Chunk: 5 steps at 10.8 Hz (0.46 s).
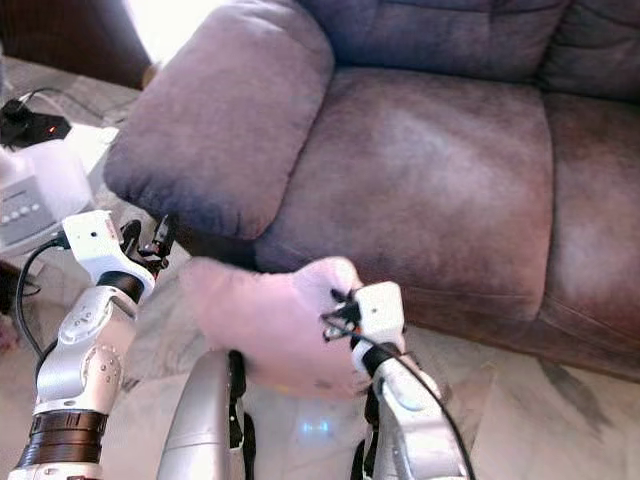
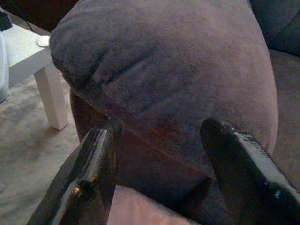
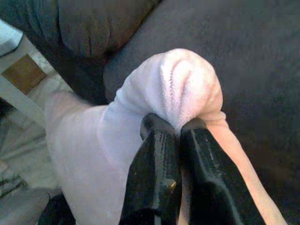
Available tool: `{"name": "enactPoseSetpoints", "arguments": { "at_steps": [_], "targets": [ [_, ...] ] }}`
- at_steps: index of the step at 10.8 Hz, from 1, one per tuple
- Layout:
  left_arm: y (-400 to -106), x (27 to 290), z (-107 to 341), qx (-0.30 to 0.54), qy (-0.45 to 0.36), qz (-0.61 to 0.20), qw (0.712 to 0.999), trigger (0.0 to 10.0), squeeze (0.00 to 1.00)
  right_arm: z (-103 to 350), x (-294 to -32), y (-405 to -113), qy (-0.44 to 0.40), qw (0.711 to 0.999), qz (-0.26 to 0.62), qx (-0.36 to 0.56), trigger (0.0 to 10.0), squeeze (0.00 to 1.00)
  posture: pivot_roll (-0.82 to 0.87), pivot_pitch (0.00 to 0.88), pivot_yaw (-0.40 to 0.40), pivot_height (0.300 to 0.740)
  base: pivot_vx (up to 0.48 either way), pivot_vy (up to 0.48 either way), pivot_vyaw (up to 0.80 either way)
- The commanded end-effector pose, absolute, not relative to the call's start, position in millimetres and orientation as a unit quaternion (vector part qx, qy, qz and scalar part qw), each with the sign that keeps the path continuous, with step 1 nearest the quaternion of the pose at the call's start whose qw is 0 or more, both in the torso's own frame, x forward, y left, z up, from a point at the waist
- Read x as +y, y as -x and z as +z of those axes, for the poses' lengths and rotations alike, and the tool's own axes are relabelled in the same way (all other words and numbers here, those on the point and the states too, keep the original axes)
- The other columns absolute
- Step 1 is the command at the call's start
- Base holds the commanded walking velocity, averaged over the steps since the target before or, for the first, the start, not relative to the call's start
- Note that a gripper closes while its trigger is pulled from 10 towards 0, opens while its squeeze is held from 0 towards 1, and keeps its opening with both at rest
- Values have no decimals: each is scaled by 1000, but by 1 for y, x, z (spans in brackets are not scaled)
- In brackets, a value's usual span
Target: Move the pillow to the sofa from floor
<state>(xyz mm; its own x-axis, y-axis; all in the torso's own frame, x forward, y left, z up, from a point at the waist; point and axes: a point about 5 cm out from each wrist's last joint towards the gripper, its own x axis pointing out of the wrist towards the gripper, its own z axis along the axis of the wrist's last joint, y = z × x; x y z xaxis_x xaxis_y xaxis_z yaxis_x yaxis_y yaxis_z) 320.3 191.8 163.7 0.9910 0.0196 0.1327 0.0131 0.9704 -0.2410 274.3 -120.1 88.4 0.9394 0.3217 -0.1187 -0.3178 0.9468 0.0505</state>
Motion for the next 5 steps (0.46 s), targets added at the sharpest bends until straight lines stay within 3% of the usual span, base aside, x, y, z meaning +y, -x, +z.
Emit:
{"name": "enactPoseSetpoints", "arguments": {
  "at_steps": [1, 5],
  "targets": [
    [-317, 199, 163, -71, 117, 10, 991, 10000, 0, 151, -126, -281, -35, 985, 146, -83, 10000, 0, 169, 186, -7, 608, 0, 0, 0],
    [-321, 194, 168, -80, 121, 4, 989, 10000, 0, 190, -137, -285, -61, 984, 101, -134, 10000, 0, 159, 182, -2, 608, 0, 0, 0]
  ]
}}
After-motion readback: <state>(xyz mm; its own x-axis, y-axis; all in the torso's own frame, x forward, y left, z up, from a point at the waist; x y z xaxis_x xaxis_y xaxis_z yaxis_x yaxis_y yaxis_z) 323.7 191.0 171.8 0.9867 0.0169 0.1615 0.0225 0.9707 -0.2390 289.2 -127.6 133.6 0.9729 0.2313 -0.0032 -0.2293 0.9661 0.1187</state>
